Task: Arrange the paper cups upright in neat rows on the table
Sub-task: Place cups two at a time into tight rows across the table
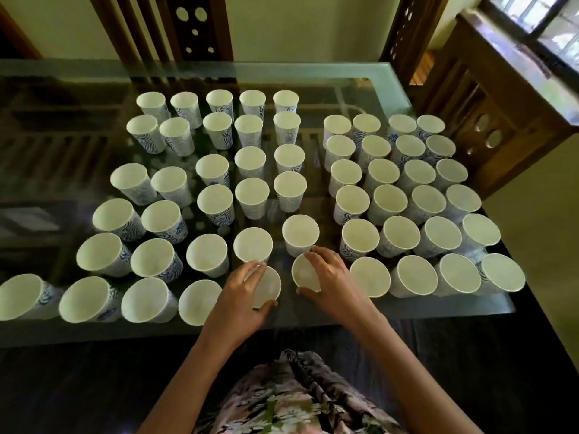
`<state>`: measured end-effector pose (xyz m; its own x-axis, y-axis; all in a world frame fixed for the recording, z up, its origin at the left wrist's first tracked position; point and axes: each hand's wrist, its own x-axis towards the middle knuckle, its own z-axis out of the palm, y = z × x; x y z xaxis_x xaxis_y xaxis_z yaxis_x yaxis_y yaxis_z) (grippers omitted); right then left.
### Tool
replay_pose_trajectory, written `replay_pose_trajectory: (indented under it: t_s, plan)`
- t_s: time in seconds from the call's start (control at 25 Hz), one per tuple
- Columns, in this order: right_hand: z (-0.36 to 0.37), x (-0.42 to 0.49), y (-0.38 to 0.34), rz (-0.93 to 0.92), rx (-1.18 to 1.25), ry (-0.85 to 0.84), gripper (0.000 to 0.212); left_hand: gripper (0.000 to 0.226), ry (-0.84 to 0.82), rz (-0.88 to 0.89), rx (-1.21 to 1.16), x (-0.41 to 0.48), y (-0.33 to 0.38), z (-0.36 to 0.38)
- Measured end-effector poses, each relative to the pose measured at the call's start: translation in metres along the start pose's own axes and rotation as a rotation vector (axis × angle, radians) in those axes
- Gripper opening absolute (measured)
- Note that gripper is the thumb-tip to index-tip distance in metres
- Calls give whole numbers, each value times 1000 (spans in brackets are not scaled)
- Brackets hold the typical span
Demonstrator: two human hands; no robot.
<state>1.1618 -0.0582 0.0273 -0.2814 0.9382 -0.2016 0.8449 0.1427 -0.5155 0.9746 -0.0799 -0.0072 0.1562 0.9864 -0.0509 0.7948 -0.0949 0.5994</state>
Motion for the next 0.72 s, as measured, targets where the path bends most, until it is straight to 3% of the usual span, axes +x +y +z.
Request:
replay_pose_trajectory:
  t_s: [0.72]
  plan:
    - [-4,-8,15,-12,-18,5,72,61,41,48,-12,11,16,12]
